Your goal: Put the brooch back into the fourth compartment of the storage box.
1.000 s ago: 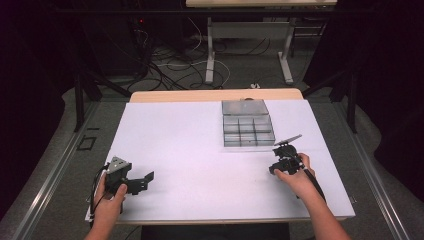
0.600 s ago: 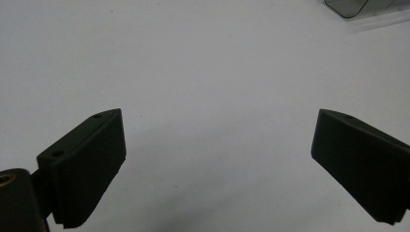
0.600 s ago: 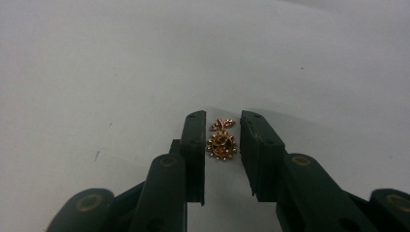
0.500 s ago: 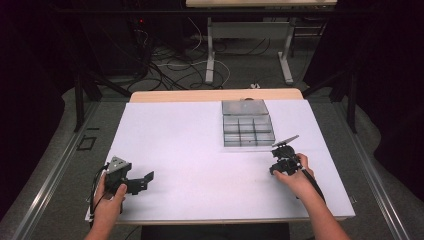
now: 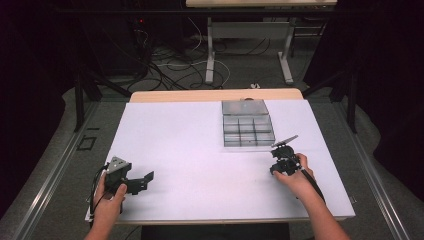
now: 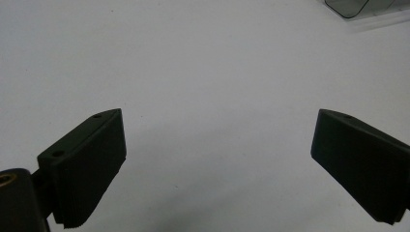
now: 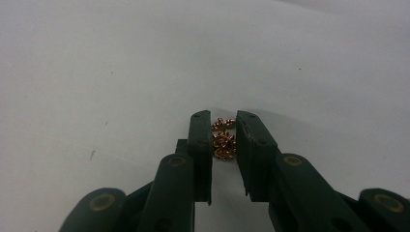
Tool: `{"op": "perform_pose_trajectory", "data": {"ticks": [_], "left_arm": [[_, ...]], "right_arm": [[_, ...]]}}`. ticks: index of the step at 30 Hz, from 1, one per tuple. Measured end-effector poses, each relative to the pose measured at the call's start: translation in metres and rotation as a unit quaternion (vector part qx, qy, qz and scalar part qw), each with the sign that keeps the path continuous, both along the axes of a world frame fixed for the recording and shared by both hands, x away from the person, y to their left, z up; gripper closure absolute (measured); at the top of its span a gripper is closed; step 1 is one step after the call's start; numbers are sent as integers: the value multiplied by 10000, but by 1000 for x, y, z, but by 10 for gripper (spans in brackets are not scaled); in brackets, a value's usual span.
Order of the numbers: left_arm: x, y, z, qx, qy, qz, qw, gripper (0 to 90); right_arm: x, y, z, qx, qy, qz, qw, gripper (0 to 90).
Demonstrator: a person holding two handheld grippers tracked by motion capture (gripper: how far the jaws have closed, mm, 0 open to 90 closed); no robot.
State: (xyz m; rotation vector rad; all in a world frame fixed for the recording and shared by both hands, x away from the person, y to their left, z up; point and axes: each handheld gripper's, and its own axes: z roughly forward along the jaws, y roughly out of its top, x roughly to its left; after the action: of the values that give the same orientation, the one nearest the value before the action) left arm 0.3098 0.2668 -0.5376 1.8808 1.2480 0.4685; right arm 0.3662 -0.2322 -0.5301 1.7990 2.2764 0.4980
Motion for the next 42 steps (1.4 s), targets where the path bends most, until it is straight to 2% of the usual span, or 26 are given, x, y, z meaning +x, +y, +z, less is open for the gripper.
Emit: {"op": "perform_pose_trajectory", "data": {"ticks": [5,7,14,27,42], "left_arm": [[0,0,0,3,-1,5,10000,57],[0,0,0,11,3,11,10000,57],[0,0,0,5,14,21,10000,58],[0,0,0,4,14,15,10000,58],[0,0,-1,3,17,24,10000,59]], "right_arm": [[0,0,0,41,23,-35,10000,777],[1,-2,0,36,1,67,10000,777],[1,-2,1,54,-2,83,10000,777],[2,-4,4,99,-29,-15,9999,779],[11,-4,8,303,-223,-69,9993,779]]}}
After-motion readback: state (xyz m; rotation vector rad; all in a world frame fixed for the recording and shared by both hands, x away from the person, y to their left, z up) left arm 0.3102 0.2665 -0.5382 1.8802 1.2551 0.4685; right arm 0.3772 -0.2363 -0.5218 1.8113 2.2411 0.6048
